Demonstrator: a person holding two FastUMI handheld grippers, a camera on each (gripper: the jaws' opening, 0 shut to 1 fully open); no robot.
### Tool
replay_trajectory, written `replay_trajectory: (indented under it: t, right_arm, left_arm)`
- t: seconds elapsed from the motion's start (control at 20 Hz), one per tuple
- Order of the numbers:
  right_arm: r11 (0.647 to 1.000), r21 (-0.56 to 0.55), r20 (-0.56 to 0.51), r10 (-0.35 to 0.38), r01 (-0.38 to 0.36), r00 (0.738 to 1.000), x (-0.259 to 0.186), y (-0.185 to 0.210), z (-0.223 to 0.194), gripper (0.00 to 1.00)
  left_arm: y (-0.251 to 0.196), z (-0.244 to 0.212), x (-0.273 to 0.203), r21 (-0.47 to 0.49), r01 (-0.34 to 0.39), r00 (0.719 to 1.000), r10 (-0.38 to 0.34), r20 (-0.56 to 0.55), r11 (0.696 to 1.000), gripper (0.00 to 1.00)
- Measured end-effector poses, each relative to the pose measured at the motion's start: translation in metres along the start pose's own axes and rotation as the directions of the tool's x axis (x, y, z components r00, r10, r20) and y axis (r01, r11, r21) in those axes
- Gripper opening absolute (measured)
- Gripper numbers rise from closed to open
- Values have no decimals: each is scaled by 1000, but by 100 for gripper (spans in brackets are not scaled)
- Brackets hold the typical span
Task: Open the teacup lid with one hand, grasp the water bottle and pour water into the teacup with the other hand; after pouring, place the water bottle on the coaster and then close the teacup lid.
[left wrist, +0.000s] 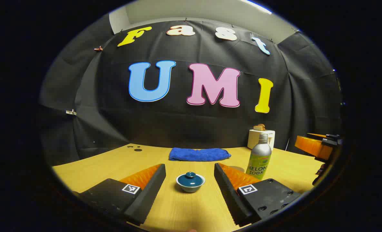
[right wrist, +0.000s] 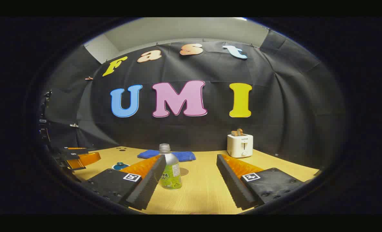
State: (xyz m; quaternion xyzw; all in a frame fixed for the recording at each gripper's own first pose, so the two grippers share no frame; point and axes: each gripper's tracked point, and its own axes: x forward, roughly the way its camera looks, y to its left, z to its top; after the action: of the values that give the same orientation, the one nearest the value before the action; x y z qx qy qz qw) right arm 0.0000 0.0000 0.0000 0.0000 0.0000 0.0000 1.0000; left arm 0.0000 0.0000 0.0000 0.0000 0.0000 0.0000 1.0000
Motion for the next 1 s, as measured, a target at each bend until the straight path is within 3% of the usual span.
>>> replay_trajectory:
  t: [0.35,0.4,0.55,0.65,0.75,0.8,0.9,0.95,1.0]
  right_arm:
    - [998,30,-51,51,-49,997,5,21,-26,100]
    - [998,33,-54,61,-59,997,5,25,-29,96]
    - [996,35,-63,88,-85,994,9,36,-35,96]
    - [996,25,-60,92,-91,994,12,39,-36,100]
    - [995,22,-63,99,-97,993,16,43,-37,100]
    - [994,28,-65,103,-102,993,16,45,-38,95]
    - [994,37,-63,106,-103,992,19,47,-38,100]
    - [995,31,-63,100,-98,993,22,46,-39,96]
    - [995,25,-64,96,-94,993,23,44,-41,100]
  left_arm:
    - [4,-11,14,16,2,1000,-1,-27,1000,95]
    - [6,-13,16,18,4,1000,-4,-29,1000,95]
    - [11,-10,21,31,7,1000,-6,-26,999,95]
    - [15,-12,24,42,-2,1000,3,-29,999,95]
    - [15,-13,29,45,-3,999,5,-40,999,95]
    - [16,-15,31,43,-3,999,5,-47,999,95]
    - [17,-17,35,36,2,998,0,-55,999,95]
    - [16,-17,38,33,10,999,-8,-54,999,95]
    - [17,-20,39,29,19,998,-17,-55,999,95]
